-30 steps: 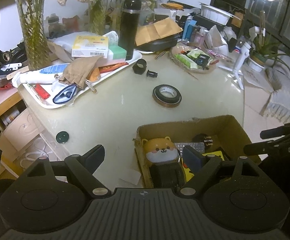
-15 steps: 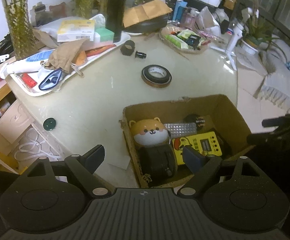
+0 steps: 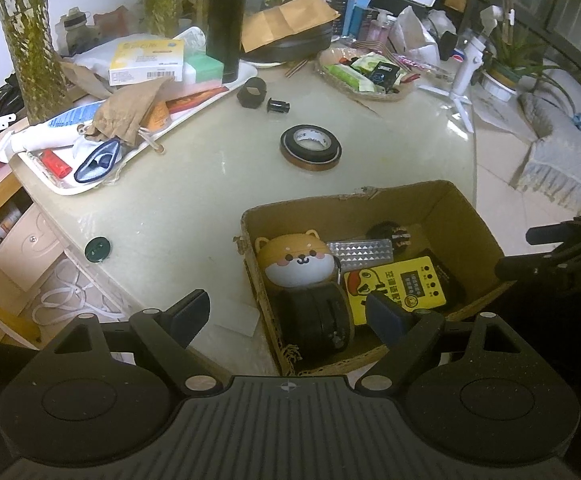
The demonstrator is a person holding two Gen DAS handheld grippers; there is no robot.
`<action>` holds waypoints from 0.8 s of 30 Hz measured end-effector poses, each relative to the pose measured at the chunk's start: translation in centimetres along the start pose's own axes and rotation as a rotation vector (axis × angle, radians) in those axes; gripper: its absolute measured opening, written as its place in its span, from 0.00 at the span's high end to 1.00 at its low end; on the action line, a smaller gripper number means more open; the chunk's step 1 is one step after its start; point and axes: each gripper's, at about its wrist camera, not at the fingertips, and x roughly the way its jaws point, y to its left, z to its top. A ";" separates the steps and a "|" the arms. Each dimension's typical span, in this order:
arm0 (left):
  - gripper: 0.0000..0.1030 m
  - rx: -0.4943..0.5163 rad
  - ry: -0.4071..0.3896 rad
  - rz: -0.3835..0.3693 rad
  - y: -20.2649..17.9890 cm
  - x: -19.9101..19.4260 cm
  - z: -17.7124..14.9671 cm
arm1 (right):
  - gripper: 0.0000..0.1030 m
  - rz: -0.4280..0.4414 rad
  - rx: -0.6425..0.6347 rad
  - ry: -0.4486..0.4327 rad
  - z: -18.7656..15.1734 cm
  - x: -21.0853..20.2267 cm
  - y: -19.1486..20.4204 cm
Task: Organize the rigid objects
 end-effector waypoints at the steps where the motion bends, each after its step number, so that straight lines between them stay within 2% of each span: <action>1: 0.17 0.000 0.001 0.000 -0.1 0.0 0.0 | 0.00 -0.001 -0.001 0.000 0.0 0.0 0.0; 24: 0.17 0.003 -0.010 -0.009 -0.3 0.6 0.6 | 0.00 -0.012 -0.007 -0.011 1.7 1.1 0.2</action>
